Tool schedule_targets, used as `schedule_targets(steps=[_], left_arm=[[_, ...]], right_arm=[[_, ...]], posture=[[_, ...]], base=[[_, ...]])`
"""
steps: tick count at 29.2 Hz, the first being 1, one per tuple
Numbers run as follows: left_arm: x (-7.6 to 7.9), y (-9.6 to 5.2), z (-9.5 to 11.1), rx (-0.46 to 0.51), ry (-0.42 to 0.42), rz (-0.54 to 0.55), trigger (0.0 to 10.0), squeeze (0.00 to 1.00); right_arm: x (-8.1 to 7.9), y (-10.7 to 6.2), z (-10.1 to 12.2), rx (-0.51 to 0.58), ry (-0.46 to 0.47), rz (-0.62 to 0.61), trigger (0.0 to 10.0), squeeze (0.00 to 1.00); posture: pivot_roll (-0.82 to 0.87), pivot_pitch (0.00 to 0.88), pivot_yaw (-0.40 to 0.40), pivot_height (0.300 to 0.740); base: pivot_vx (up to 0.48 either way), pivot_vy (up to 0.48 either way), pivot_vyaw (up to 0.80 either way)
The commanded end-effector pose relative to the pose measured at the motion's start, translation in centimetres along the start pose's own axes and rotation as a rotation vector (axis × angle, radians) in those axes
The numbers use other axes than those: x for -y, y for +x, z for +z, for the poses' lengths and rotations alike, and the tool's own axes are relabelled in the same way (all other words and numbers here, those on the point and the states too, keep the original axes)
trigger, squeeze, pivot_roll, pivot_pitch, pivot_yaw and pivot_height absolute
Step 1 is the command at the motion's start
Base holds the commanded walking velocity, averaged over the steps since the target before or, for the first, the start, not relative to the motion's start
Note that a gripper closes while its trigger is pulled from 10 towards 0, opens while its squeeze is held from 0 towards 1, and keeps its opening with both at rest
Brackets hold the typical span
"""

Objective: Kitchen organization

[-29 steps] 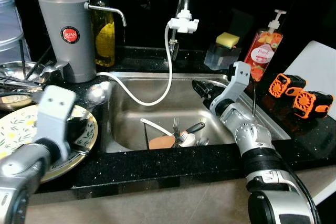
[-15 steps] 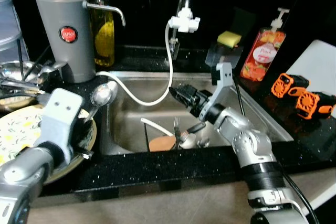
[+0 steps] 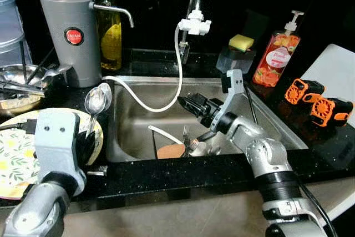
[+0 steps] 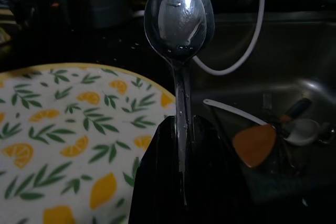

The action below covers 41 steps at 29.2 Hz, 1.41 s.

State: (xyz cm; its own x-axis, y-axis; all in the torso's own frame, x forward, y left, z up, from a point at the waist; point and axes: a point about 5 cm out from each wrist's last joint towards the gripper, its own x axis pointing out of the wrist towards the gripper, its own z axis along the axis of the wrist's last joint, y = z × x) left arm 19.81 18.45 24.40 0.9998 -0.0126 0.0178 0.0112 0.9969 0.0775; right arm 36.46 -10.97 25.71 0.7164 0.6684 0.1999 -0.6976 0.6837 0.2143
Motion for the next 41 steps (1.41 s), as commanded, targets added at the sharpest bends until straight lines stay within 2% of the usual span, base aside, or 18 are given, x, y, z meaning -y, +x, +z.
schedule_targets(steps=[1,3,10,11,12,14,15,16,21,23,25,29,33,35,37,38,39,41], left_arm=[[-0.1,-0.2,-0.2,-0.013,0.005,0.017,10.0,0.0],[-0.5,-0.1,0.2,0.006,0.055,0.032,10.0,0.0],[-0.6,1.5,1.9,0.059,0.109,-0.006,10.0,0.0],[-0.9,2.5,2.2,0.064,0.134,0.0,10.0,0.0],[-0.9,2.5,2.2,0.064,0.134,0.0,10.0,0.0],[-1.1,4.2,2.2,0.058,0.161,0.001,10.0,0.0],[-1.1,4.2,2.2,0.058,0.161,0.001,10.0,0.0],[-1.1,6.2,2.1,0.039,0.157,-0.007,10.0,0.0],[-0.9,8.6,2.2,0.007,0.178,-0.029,10.0,0.0],[-0.4,10.0,2.6,-0.006,0.169,-0.041,10.0,0.0],[0.8,10.8,3.8,0.025,0.123,-0.118,10.0,0.0],[2.9,11.1,5.6,0.081,0.16,-0.25,10.0,0.0],[3.5,11.3,6.2,0.087,0.176,-0.306,10.0,0.0],[4.4,11.8,6.9,0.07,0.177,-0.395,10.0,0.0],[4.6,12.0,7.0,0.064,0.173,-0.417,10.0,0.0],[4.8,12.2,7.0,0.058,0.171,-0.43,10.0,0.0],[5.1,13.0,6.7,0.064,0.222,-0.431,10.0,0.0],[5.4,13.6,6.3,0.072,0.258,-0.433,10.0,0.0]], right_arm=[[0.1,0.1,0.1,-0.006,-0.01,0.001,10.0,0.0],[0.1,0.1,0.1,-0.009,-0.01,0.003,10.0,0.0],[-0.1,0.5,0.0,-0.01,-0.014,0.018,10.0,0.0],[-0.1,0.6,0.0,-0.007,-0.011,0.014,10.0,0.0],[-0.1,0.6,0.0,-0.007,-0.011,0.014,10.0,0.0],[-0.1,0.6,0.0,-0.003,-0.007,0.008,10.0,0.0],[-0.1,0.6,0.0,-0.003,-0.007,0.008,10.0,0.0],[-0.1,0.5,0.0,0.002,-0.007,-0.001,10.0,0.0],[0.1,-0.1,0.2,0.013,-0.009,-0.016,10.0,0.0],[0.3,-0.4,0.3,0.013,-0.015,-0.03,10.0,0.0],[0.4,-0.6,0.3,0.013,-0.022,-0.041,10.0,0.0],[0.6,-1.0,0.6,0.018,-0.034,-0.058,10.0,0.0],[0.7,-1.2,0.7,0.022,-0.036,-0.065,10.0,0.0],[1.1,-1.4,0.9,0.028,-0.024,-0.094,10.0,0.0],[1.3,-1.4,1.0,0.032,-0.016,-0.108,10.0,0.0],[1.5,-1.4,1.1,0.038,-0.003,-0.121,10.0,0.0],[2.4,-1.3,2.0,0.1,0.091,-0.182,10.0,0.0],[3.0,-1.2,2.8,0.157,0.187,-0.219,10.0,0.0]], posture=[[0.28,0.106,-0.137,0.74],[0.28,0.106,-0.137,0.74],[0.28,0.098,-0.148,0.74],[0.28,0.095,-0.145,0.74],[0.28,0.095,-0.145,0.74],[0.27,0.091,-0.137,0.74],[0.27,0.091,-0.137,0.74],[0.25,0.088,-0.127,0.74],[0.24,0.085,-0.113,0.74],[0.22,0.079,-0.1,0.74],[0.19,0.073,-0.087,0.74],[0.18,0.066,-0.075,0.74],[0.17,0.063,-0.069,0.74],[0.17,0.056,-0.065,0.74],[0.17,0.056,-0.065,0.74],[0.17,0.055,-0.067,0.74],[0.17,0.056,-0.068,0.74],[0.17,0.057,-0.07,0.74]], base=[[0.0,0.0,0.0],[0.0,0.0,0.0],[0.0,0.0,0.0],[0.0,0.0,0.0],[0.0,0.0,0.0],[0.0,0.0,0.0],[0.0,0.0,0.0],[0.0,0.0,0.0],[0.0,0.0,0.0],[0.0,0.0,0.0],[0.0,0.0,0.0],[0.0,0.0,0.0],[0.0,0.0,0.0],[0.0,0.0,0.0],[0.0,0.0,0.0],[0.0,0.0,0.0],[0.0,0.0,0.0],[0.0,0.0,0.0]])
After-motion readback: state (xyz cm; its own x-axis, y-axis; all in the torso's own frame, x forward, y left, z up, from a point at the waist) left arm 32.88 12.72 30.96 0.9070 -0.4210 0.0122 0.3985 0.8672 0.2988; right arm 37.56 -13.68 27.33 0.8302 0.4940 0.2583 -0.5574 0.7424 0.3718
